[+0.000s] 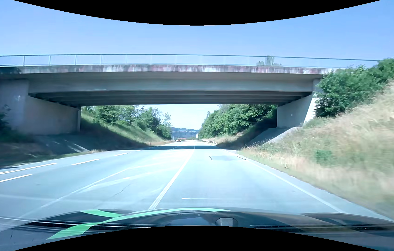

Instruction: Follow the waypoints while adhering to traffic rules and regulations

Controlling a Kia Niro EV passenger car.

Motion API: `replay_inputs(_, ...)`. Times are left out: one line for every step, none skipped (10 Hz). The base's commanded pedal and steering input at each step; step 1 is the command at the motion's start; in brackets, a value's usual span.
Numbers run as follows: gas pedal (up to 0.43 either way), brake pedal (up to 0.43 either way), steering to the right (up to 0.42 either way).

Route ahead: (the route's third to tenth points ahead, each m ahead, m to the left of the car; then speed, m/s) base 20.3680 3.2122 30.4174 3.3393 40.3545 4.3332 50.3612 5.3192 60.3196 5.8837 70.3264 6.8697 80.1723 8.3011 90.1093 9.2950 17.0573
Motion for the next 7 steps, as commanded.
replay_inputs(0.240,0.000,-0.011)
replay_inputs(0.248,0.000,-0.011)
replay_inputs(0.268,0.000,-0.011)
replay_inputs(0.287,0.000,-0.011)
replay_inputs(0.311,0.000,-0.011)
replay_inputs(0.311,0.000,-0.011)
replay_inputs(0.311,0.000,-0.011)
